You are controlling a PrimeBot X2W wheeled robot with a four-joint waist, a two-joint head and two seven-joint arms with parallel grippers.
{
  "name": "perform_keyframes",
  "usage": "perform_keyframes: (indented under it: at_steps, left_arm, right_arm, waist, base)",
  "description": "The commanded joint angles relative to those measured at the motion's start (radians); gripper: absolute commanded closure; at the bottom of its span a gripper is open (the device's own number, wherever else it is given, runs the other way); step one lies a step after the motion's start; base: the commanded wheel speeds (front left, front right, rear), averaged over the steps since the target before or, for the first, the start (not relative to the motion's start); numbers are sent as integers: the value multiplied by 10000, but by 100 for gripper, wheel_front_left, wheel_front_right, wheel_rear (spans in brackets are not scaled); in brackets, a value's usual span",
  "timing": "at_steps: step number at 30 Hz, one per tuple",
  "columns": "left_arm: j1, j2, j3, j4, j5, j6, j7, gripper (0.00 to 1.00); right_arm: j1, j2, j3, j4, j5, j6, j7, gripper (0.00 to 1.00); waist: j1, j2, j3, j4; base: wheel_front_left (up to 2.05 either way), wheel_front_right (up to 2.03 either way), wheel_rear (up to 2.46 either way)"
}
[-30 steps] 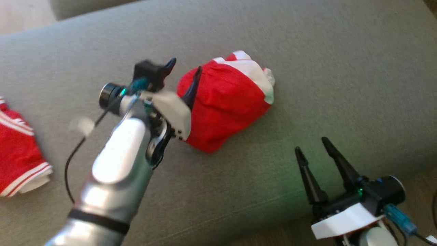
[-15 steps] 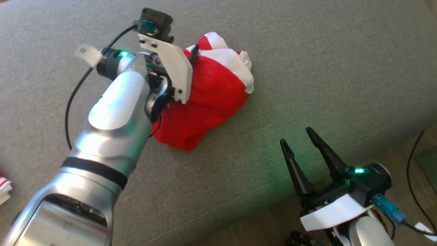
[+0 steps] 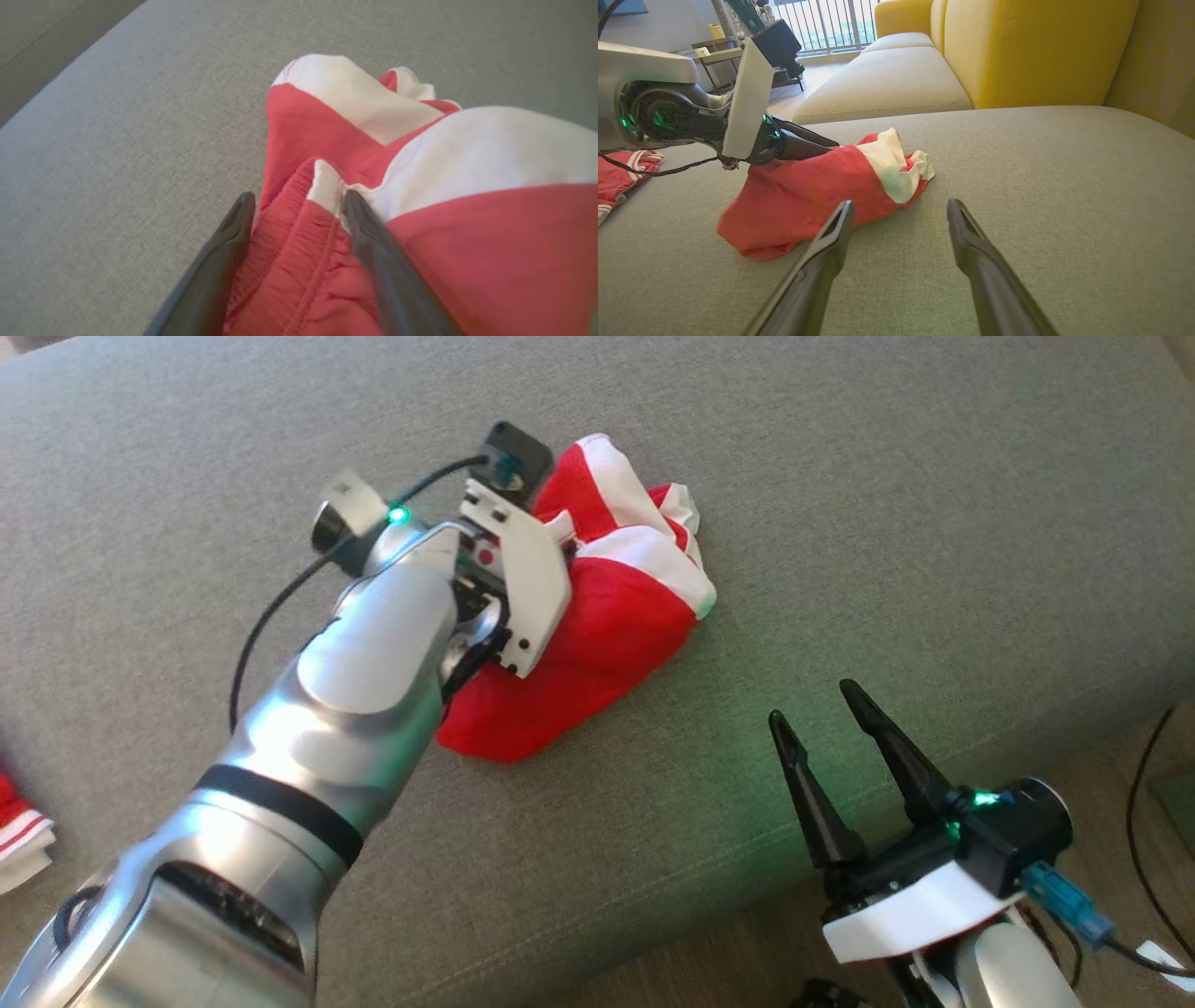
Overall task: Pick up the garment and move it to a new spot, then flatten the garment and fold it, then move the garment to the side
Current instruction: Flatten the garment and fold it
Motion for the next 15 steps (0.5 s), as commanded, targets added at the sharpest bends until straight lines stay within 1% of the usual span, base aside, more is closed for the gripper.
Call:
perform_keyframes:
  at_steps: [1,6,11,12,14,15]
  left_arm:
    - [-608,150,98,-378,88,-43,-73,0]
    - [-696,150,-650,-675,406,-114,-344,0]
    - [-665,150,-1121,-549,384,-181,-137,0]
    - [-673,150,-1172,-512,357,-193,-104,43]
    - [-722,151,-1284,-429,335,-220,-82,100]
    - [-756,152,-1340,-387,335,-232,-89,100]
  right_arm:
    - [-10,-102,170,-306,40,-2,-92,0]
    - [-78,-102,235,-292,80,-2,-92,0]
    - [-155,-102,349,-232,205,-2,-92,0]
    - [-166,-102,357,-229,230,-2,-92,0]
    - [-183,-102,359,-237,281,-2,-92,0]
    - [-188,-102,363,-232,298,-2,-92,0]
  waist:
    - [1,0,-8,24]
    - [1,0,6,41]
    - [1,0,-17,-108]
    - [1,0,-23,-144]
    - [1,0,-29,-208]
    - [1,0,-35,-231]
  base:
    - [0,0,0]
    - [0,0,0]
    - [0,0,0]
    - [0,0,0]
    - [0,0,0]
    - [0,0,0]
